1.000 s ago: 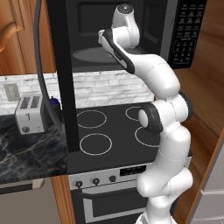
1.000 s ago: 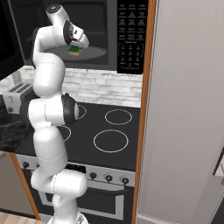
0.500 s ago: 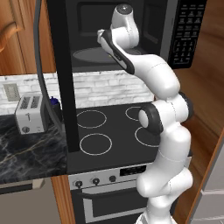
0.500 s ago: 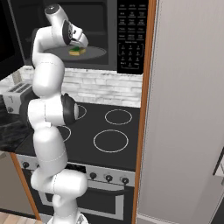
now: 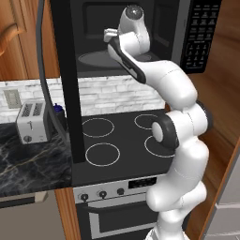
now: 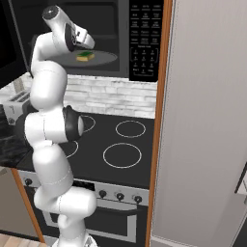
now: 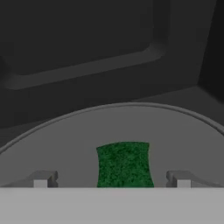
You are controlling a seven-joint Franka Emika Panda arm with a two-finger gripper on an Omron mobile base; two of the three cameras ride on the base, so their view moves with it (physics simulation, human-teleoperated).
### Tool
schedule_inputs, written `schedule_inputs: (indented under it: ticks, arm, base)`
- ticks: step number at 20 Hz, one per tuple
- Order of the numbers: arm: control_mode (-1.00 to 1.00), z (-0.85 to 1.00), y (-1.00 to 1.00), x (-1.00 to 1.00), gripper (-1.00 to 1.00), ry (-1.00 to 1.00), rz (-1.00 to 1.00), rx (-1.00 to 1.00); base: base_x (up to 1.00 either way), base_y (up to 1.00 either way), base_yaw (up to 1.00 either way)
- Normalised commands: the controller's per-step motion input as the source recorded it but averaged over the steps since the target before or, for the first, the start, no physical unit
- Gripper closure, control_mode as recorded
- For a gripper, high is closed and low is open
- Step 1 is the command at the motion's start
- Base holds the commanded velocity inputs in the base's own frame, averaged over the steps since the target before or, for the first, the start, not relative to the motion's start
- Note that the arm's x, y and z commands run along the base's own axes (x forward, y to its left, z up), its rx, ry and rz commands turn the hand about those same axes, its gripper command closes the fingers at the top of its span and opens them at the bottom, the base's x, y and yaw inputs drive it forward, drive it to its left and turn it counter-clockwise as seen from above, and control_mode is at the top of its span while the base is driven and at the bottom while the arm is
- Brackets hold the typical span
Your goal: Place the sponge inside the microwave to prepare for sanitizing.
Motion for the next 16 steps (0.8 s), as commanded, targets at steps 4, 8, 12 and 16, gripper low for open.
schedule_inputs:
  ticks: [4, 8, 12, 16]
  arm:
    - [-1.0, -0.03, 0.0, 0.0, -1.0, -0.07, 0.0, 0.0]
    - [-1.0, 0.16, 0.0, 0.0, -1.0, 0.02, -0.01, 0.0]
    - [-1.0, 0.19, 0.0, -0.25, -1.0, 0.01, 0.0, 0.0]
    - [-1.0, 0.2, -0.07, -0.53, -1.0, -0.01, 0.0, 0.0]
  base:
    - [0.0, 0.0, 0.0]
    - [0.0, 0.0, 0.0]
    - [0.0, 0.0, 0.0]
    - [0.0, 0.0, 0.0]
